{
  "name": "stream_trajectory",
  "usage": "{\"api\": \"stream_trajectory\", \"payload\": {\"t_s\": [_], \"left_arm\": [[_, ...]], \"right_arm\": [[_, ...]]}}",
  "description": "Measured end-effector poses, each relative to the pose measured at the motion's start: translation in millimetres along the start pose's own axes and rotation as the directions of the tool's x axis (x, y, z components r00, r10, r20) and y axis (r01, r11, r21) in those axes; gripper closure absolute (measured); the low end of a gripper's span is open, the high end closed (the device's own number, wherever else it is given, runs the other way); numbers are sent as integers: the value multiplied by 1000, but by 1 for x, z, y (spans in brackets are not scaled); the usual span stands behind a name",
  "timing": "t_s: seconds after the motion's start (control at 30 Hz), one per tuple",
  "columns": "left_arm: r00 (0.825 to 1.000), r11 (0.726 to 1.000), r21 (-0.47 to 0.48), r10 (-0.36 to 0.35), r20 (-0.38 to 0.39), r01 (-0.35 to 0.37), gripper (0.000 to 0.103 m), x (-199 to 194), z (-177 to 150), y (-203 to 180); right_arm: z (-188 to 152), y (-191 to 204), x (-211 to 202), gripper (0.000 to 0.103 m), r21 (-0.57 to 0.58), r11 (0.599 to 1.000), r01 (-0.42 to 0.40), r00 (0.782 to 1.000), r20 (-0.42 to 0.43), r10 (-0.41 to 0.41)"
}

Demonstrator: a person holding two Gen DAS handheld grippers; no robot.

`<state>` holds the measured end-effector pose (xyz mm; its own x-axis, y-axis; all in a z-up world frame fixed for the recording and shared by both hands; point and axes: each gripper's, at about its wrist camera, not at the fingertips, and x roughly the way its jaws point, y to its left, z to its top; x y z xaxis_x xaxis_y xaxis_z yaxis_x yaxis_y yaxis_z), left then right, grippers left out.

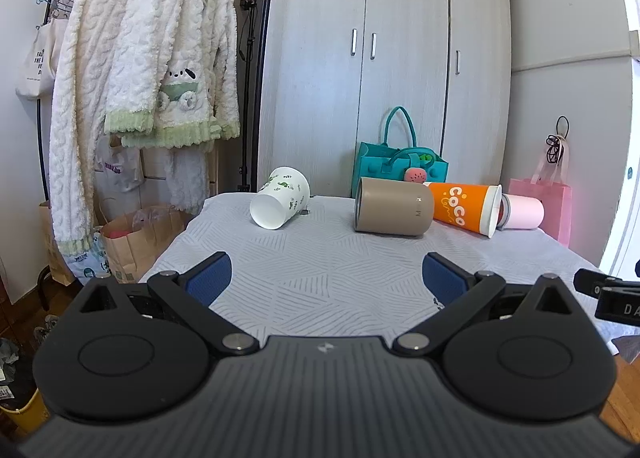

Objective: Flip cup upright

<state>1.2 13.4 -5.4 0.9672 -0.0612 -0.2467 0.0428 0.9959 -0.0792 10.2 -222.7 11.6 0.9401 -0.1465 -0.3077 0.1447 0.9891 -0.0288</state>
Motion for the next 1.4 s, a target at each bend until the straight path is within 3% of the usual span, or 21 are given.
{"api": "stream_trajectory", "payload": {"t_s": [1.0, 1.3, 1.37, 1.4], "left_arm": [[999, 1000, 12, 21, -28, -21, 0, 4, 5, -4], [997, 998, -57, 15, -79, -20, 0, 16, 20, 8], [995, 998, -65, 8, -101, -15, 0, 22, 25, 10], [993, 998, -65, 6, -114, -13, 0, 25, 26, 11]], "right_arm": [[-1, 1, 3, 0, 9, 1000, -24, 999, -23, 24], [32, -2, 15, 0, -47, 987, -156, 985, -83, 152], [49, -6, 17, 0, -70, 968, -240, 968, -86, 234], [59, -7, 19, 0, -91, 949, -303, 950, -102, 294]]}}
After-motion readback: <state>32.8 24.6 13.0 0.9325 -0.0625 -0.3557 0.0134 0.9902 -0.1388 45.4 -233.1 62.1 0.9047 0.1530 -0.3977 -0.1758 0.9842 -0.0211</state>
